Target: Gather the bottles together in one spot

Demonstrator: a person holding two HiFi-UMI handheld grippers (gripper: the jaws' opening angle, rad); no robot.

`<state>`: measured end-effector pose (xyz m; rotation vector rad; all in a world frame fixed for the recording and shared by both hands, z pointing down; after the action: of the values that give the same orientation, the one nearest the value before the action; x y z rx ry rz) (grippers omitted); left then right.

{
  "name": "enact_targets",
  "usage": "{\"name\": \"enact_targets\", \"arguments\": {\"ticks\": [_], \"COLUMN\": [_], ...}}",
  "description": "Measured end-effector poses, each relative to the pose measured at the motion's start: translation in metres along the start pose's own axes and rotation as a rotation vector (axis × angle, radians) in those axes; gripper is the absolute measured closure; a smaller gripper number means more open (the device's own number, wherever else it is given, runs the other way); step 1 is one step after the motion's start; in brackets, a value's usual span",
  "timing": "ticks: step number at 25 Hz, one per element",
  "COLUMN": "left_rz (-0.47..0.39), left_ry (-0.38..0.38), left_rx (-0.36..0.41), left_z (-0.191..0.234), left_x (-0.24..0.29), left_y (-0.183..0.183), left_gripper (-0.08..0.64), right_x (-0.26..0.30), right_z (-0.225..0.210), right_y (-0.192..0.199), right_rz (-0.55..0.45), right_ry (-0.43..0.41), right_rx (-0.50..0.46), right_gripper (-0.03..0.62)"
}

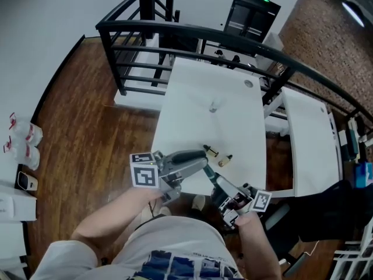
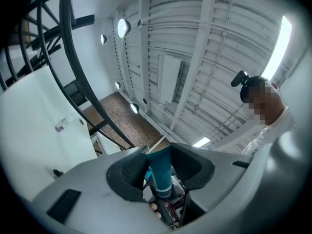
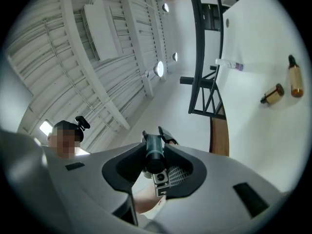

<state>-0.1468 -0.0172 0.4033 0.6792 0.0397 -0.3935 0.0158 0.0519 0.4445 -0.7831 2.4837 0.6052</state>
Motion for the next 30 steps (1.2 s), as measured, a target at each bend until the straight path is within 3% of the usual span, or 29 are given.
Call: {"name": "enact_targets", "arguments": {"ticks": [8,18,22,29,30], "left_rz": [-0.024,-0.034,-0.039,0.032,0.041], "left_ry": [-0.113,-0.166,-0.238,-0.444,-0.475], "left_rx": [0.050,0.131,0.218,0.527,0.564], "left_z": [0.010,0.023,0.035,0.079,0.087], "left_x": [0.065,0.155,0.191,0.249,0.255], "left_y": [-0.011,-0.017,-0.022,-0.017,-0.016], "left_gripper": [0.416,0.416,0.416,0.416,0.416], "right_x": [-0.028,-0.084,-0.111,-0.146,-0.147], "right_z": [-0.010,-0.018,-0.024,-0.019,-0.017], "right_y": [-0.061,-0.142,-0.167,-0.191,-0.192], "right_rz": [-0.111,-0.087,-0.002,0.242,0.272], "right_ry": [0.023,0.055,0.174,0.519,0.547], "right_rx": [-0.065,-0.141,-0.222,-0.489,-0.527], "right_gripper": [0.454,0.430,0.436,0.432,0.393]}}
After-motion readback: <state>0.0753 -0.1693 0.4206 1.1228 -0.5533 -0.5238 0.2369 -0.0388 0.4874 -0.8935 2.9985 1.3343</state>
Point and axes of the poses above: the fingertips, and each gripper's own axes: x forward along the fingers, z to its left, y out of its underside, the point moved 7 cm from there along -x, backward along the fingers, and after that the axes turned 13 degrees about -y, right-handed, at the moved point
